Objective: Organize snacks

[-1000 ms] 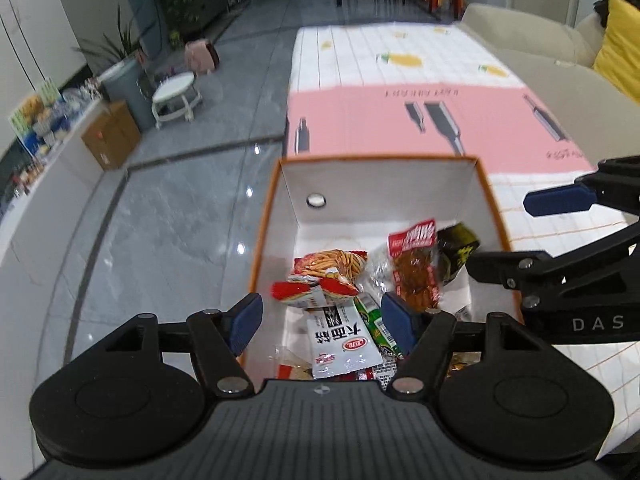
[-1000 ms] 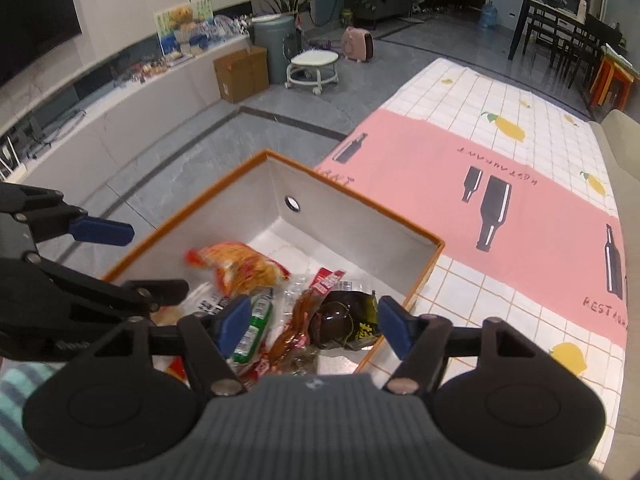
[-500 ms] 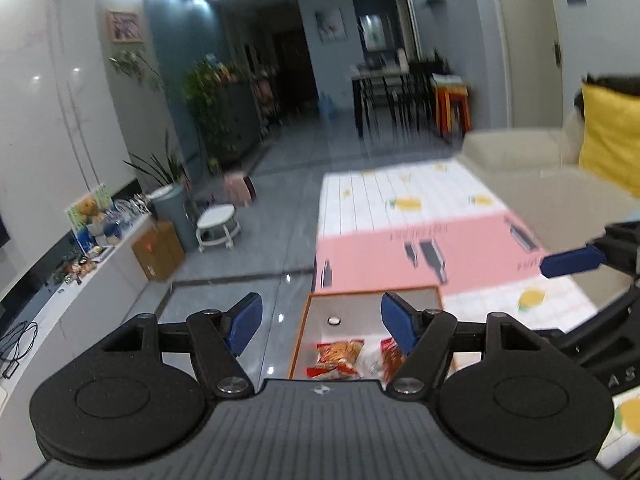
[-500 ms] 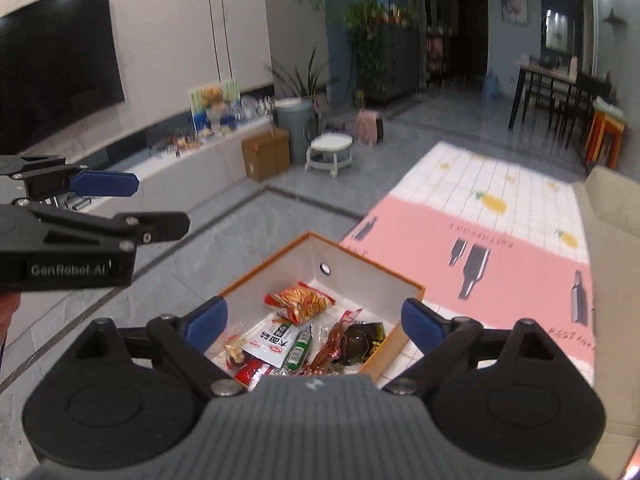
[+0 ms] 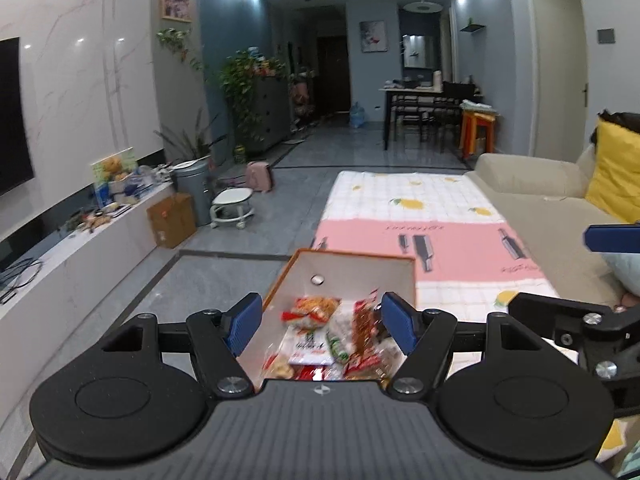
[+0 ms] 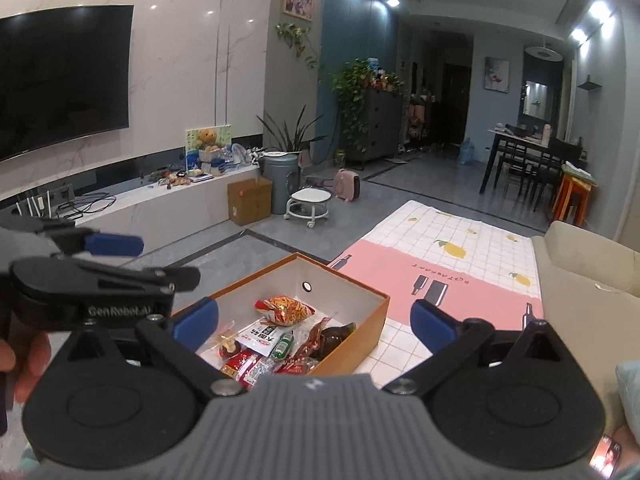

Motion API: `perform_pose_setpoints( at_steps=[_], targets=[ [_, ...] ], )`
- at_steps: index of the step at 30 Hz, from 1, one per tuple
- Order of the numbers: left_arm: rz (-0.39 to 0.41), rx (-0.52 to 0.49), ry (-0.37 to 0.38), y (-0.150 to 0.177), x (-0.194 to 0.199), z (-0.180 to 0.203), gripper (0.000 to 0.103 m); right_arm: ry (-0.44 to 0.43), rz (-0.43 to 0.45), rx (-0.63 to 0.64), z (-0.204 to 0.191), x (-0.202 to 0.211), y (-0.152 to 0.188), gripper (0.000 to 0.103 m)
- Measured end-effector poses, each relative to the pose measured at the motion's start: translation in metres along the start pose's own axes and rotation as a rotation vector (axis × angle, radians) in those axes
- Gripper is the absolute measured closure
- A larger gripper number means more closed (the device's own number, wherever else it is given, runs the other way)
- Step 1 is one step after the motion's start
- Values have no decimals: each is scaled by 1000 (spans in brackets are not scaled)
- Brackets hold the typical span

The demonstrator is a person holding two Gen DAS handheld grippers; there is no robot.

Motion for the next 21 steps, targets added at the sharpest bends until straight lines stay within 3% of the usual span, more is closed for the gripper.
perform_pose_setpoints(
  at_steps=[5, 21],
  targets=[
    [-12, -37, -54, 9, 4, 4, 18, 30, 13, 19, -10, 4, 20, 4],
    [-143, 74, -33, 43, 2, -2, 17, 84, -95, 18, -16, -9, 46, 4]
  ],
)
Point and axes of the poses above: each gripper's, at about its wrist camera, not at the fingertips, and x roughly against the way its jaws point, z to its right, y to its underside, the point moved 2 cm from there along -x, roughly the way its jaws point, and after that the axes turned 12 degrees about y, right-handed, at the moved point
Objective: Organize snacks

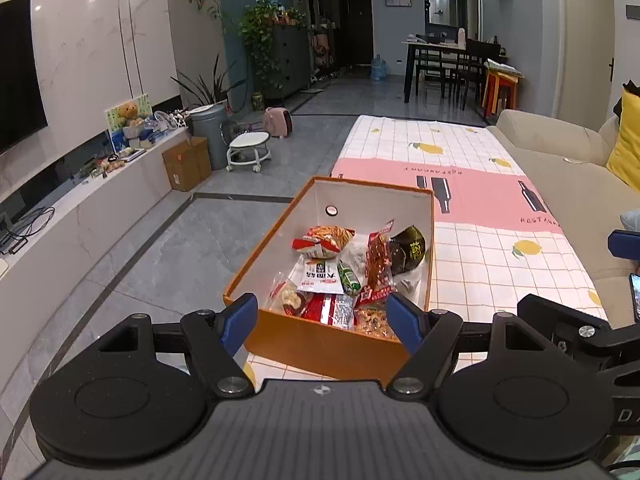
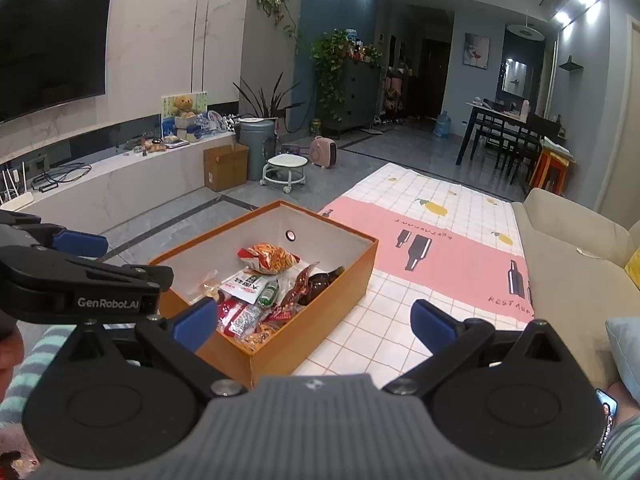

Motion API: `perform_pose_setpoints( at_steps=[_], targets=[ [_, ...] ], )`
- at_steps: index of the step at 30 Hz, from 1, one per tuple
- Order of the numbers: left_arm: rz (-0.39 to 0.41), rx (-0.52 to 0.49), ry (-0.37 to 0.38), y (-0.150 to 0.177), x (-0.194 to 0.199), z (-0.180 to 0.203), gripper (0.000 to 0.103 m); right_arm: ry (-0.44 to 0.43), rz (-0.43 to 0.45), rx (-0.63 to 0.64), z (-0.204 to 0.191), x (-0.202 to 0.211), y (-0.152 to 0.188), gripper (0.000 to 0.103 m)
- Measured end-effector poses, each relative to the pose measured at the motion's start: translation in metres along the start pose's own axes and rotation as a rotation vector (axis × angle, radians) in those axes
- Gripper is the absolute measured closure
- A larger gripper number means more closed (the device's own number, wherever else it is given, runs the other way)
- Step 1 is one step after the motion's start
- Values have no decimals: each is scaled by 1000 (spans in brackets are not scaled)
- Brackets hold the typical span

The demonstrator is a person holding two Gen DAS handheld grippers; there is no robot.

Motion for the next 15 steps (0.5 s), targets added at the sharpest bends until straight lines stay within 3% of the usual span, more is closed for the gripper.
perform_pose_setpoints(
  at_steps=[15],
  targets=[
    [-14, -4, -2, 0, 1, 2, 17, 9, 3, 7, -1, -3, 0, 4]
  ],
)
Point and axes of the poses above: each gripper's, at about its wrist camera, not at the fingertips, and x roughly against the way its jaws point, z to its right, y to its underside, the point moved 2 cm from there along -x, roughly the way its jaws point, and after that the axes turned 12 degrees about y, right-handed, at the moved point
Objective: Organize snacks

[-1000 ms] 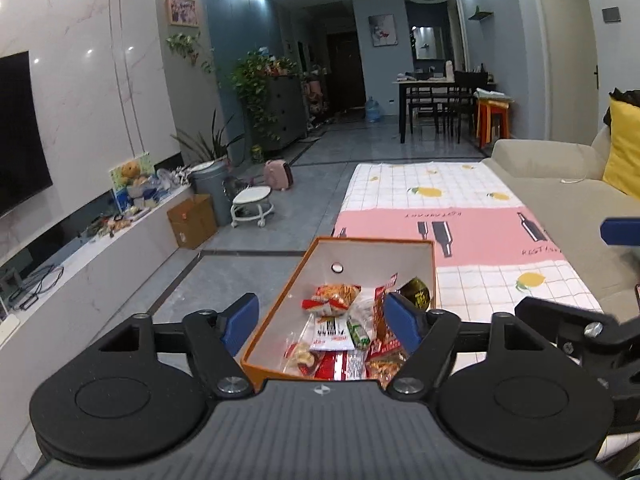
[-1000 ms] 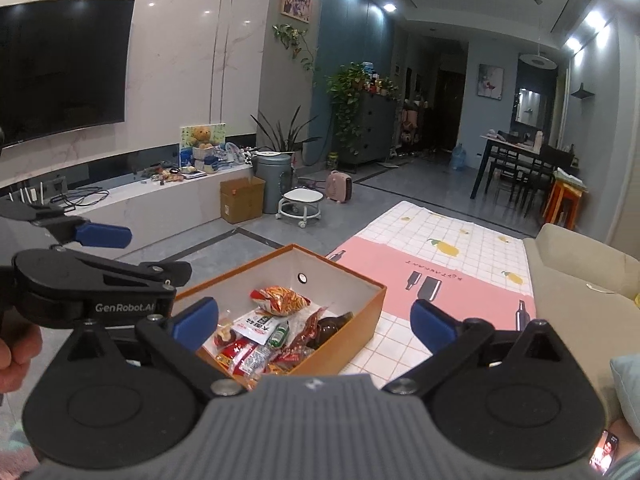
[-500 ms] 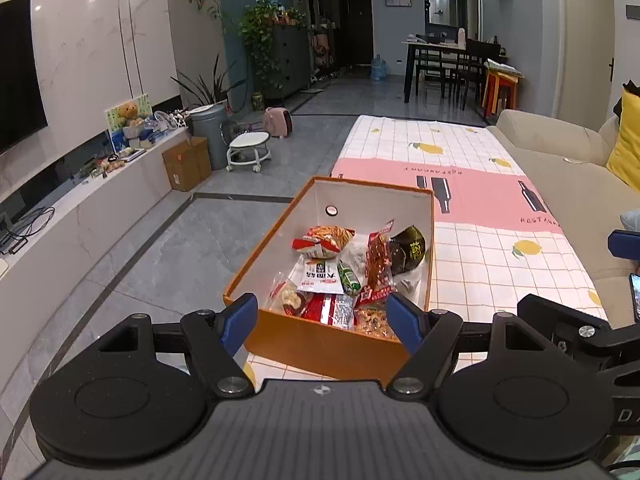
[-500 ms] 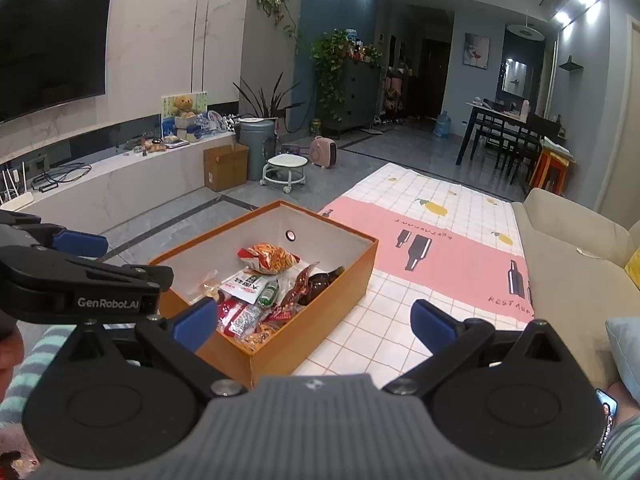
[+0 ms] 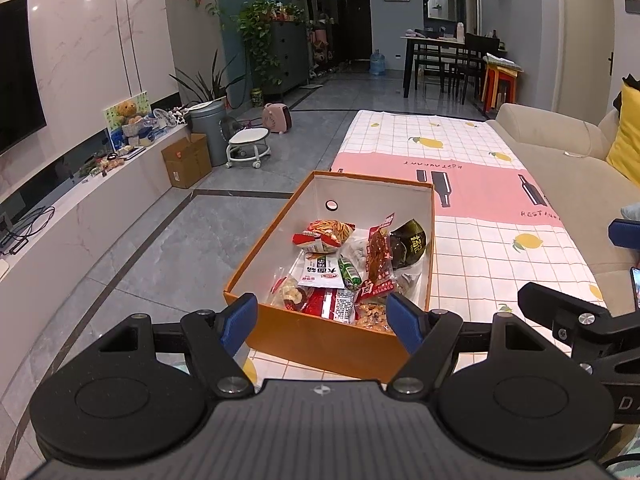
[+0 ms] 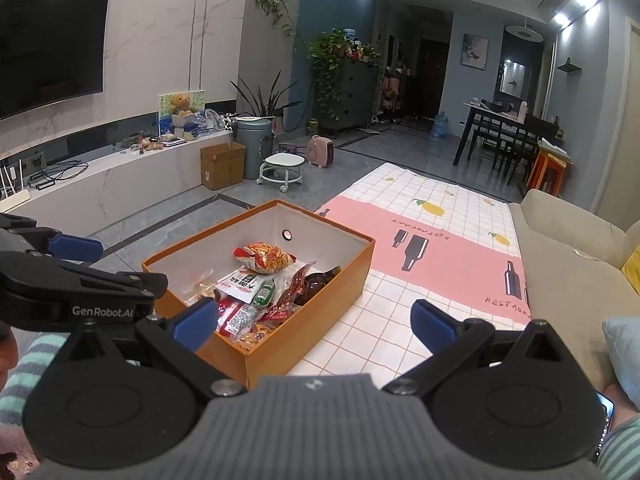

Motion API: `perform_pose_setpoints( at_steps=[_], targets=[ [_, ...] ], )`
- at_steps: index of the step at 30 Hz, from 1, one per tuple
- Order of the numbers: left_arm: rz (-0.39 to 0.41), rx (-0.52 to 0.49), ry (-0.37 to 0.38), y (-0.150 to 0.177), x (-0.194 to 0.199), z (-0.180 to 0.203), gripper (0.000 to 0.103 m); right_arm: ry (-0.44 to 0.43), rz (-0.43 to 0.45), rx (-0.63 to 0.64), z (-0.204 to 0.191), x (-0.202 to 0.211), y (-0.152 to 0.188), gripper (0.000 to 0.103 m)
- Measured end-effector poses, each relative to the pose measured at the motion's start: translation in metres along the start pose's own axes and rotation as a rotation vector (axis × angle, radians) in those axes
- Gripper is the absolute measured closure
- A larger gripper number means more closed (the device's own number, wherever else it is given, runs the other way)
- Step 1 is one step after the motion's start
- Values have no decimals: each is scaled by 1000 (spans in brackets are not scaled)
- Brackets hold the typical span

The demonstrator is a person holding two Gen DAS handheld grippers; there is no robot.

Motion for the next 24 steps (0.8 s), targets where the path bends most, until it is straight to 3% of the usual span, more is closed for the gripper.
perform_pose_setpoints(
  at_steps=[24],
  targets=[
    [-17, -8, -2, 4, 0, -6, 17, -3, -8, 5, -1, -3, 3, 4]
  ],
)
Point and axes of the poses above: each gripper's, at about its wrist camera, not at the fingertips, and x roughly against the way its jaws point, z to its right, y to its underside, the point moved 2 cm from there along -x, roughly the way its jaws point, and after that the axes turned 12 degrees about y, right-handed, at the moved point
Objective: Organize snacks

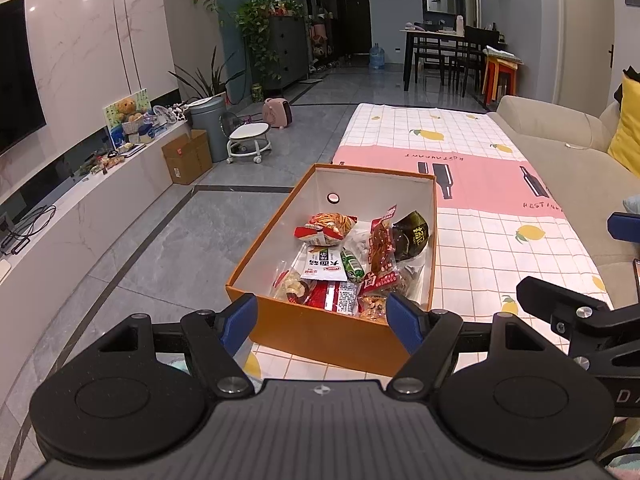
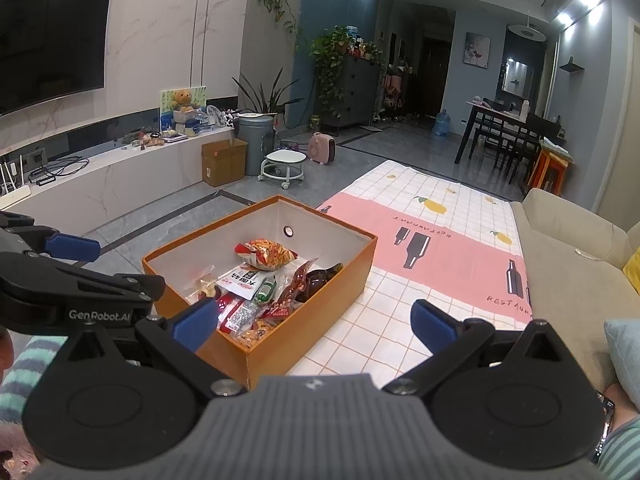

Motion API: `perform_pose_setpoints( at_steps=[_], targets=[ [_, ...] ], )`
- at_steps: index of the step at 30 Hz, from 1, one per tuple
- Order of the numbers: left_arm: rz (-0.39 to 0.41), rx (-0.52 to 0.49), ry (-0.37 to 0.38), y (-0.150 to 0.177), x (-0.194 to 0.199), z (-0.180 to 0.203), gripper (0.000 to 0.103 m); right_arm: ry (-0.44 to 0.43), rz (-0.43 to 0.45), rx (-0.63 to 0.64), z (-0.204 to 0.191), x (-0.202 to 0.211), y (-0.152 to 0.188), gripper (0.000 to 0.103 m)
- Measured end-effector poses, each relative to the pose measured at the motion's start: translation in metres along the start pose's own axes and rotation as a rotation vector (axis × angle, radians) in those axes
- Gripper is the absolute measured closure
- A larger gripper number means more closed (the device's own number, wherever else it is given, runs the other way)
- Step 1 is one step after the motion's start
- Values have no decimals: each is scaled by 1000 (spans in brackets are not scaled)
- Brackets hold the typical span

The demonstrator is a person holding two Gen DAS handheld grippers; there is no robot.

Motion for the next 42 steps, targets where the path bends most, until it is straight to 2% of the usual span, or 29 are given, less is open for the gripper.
perform_pose_setpoints(
  at_steps=[42],
  targets=[
    [-12, -17, -2, 5, 7, -11, 17, -11, -3, -26, -1, -2, 2, 4]
  ],
)
Point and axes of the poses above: each gripper's, at about its wrist camera, not at the fingertips, and x roughly against the way its jaws point, z to its right, y to its underside, the point moved 2 cm from there along -x, roughly the way its jaws point, and after that the axes turned 12 degrees about y, right-handed, at the moved point
